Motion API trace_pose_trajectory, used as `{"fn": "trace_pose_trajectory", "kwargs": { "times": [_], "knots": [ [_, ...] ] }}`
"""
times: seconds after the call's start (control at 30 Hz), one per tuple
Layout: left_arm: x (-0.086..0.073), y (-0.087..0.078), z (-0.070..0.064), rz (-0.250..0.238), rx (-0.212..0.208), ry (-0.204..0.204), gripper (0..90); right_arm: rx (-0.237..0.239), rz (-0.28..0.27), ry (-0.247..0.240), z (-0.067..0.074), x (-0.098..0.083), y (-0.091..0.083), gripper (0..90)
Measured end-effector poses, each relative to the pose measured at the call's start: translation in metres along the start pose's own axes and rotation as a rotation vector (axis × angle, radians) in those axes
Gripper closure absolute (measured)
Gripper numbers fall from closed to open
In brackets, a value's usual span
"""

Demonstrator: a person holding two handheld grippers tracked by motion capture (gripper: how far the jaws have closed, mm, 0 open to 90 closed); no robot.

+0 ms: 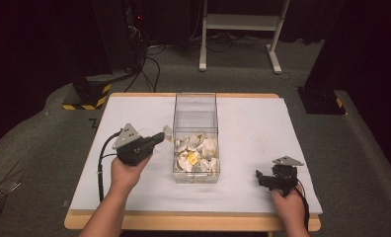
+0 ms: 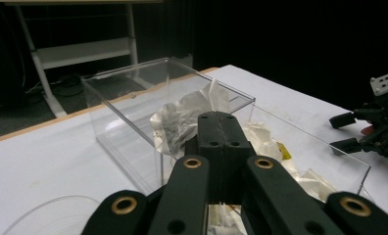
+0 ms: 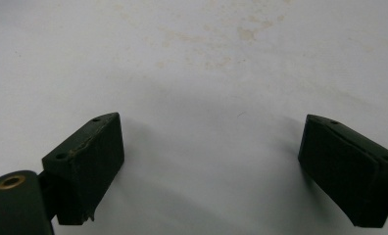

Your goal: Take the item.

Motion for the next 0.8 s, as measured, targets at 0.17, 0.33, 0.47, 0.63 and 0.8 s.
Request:
{"fn": "trace_pose_trajectory", "kwargs": {
  "times": [0.17,0.33,0.47,0.63,0.8],
  "knots": [
    [0.002,-0.006,0.01,-0.008,0.019,-0.007,90.0,0.0,0.0,0.0,0.0,0.0,0.0,9.8],
    [0.001,-0.013,0.022,-0.014,0.046,-0.013,90.0,0.0,0.0,0.0,0.0,0.0,0.0,9.8],
    [0.001,-0.018,0.03,-0.018,0.061,-0.02,90.0,0.0,0.0,0.0,0.0,0.0,0.0,9.8],
    [0.0,-0.023,0.038,-0.021,0.075,-0.027,90.0,0.0,0.0,0.0,0.0,0.0,0.0,9.8],
    [-0.001,-0.026,0.045,-0.021,0.091,-0.035,90.0,0.0,0.0,0.0,0.0,0.0,0.0,9.8]
  ]
}}
Point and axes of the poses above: each handheld gripper's, and its own axes: y roughly forward along the jaws, x roughly out of its top, z roughly to its left, the point moved 9 cm from there along y, roughly forward along the jaws, and after that the axes turned 5 degrees about x, right-handed, at the moved point
